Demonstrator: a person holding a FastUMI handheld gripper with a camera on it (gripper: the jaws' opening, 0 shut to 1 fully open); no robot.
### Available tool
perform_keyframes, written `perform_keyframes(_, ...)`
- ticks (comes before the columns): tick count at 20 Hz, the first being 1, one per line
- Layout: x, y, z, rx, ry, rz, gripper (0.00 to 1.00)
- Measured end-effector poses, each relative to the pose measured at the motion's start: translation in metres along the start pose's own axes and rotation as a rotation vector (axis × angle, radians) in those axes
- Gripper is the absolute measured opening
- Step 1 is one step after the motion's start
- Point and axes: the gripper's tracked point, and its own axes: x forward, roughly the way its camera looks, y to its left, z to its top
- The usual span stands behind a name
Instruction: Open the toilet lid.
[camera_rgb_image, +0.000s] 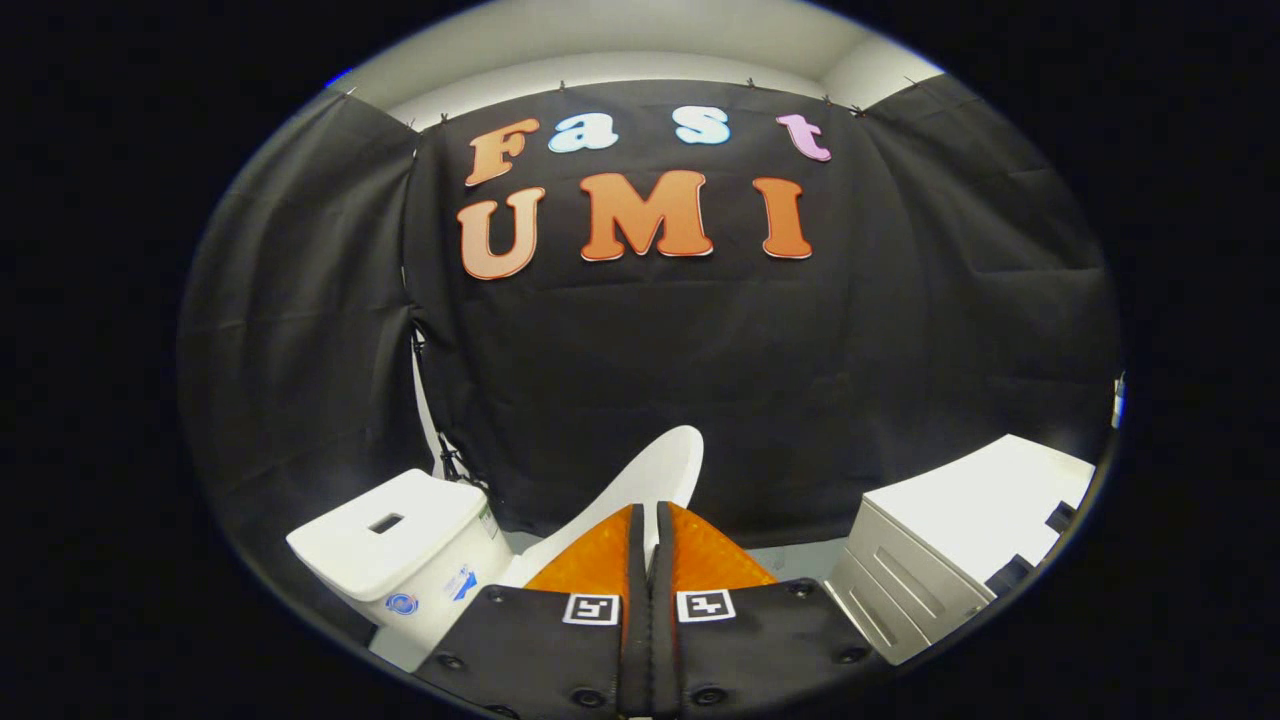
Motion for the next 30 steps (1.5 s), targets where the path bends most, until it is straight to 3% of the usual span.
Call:
perform_keyframes(8,0.005,0.061,0.029,-0.151,-0.036,0.039,0.08)
perform_keyframes(12,0.007,0.076,0.036,-0.102,-0.01,0.051,0.08)
perform_keyframes(16,0.014,0.111,0.053,0.096,0.041,0.125,0.08)
perform_keyframes(18,0.019,0.129,0.066,0.094,0.028,0.143,0.07)
perform_keyframes(19,0.019,0.147,0.072,0.099,0.015,0.19,0.08)
perform_keyframes(20,0.022,0.176,0.06,0.132,0.06,0.245,0.07)
perform_keyframes(22,0.025,0.209,0.033,0.099,0.142,0.263,0.07)
perform_keyframes(24,0.027,0.229,0.035,0.071,0.119,0.279,0.08)
perform_keyframes(27,0.023,0.237,0.03,0.068,0.129,0.293,0.07)
perform_keyframes(30,0.006,0.202,0.034,0.079,0.092,0.287,0.08)
